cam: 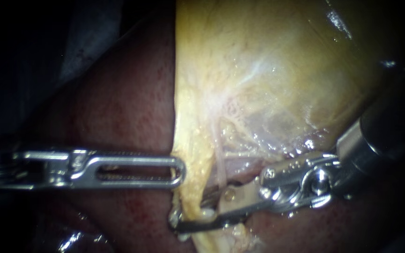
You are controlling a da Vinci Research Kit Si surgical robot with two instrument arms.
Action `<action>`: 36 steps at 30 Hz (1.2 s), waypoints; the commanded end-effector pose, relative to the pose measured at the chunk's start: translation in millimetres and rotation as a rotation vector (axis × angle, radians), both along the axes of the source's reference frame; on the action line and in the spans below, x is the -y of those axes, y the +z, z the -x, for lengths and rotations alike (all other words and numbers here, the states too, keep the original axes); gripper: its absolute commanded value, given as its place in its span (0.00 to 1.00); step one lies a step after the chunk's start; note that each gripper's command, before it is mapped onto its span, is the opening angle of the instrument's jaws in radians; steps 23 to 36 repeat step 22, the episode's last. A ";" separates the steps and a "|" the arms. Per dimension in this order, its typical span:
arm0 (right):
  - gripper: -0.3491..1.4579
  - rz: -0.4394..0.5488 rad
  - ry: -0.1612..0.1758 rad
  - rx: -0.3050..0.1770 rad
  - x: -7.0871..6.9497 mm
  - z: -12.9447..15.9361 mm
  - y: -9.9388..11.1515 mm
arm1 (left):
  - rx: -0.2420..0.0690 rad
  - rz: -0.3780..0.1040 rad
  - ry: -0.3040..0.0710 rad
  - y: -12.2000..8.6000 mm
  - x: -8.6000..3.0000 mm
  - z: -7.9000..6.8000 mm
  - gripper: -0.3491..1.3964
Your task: Clipping second clip left tube
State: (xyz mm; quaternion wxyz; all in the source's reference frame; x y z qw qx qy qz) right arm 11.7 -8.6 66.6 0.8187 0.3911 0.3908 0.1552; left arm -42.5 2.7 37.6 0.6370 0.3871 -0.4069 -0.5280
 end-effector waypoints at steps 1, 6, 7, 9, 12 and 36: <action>0.00 0.001 0.000 -0.001 0.0 0.0 0.0 | 0.000 0.000 0.000 0.0 0.0 0.0 0.00; 0.00 -0.004 0.001 0.002 0.0 0.1 0.0 | 0.000 0.000 0.000 0.0 0.0 0.0 0.00; 0.00 -0.008 0.003 0.005 0.0 0.1 0.0 | 0.000 0.000 0.000 0.0 0.0 0.0 0.00; 0.00 -0.008 0.003 0.005 0.0 0.1 0.0 | 0.000 0.000 0.000 0.0 0.0 0.0 0.00; 0.00 -0.007 0.001 0.007 0.0 0.1 0.0 | 0.000 0.000 0.000 0.0 0.0 0.1 0.00; 0.00 -0.007 0.000 0.006 0.0 0.3 0.0 | -0.001 0.001 -0.001 0.3 0.1 0.3 0.00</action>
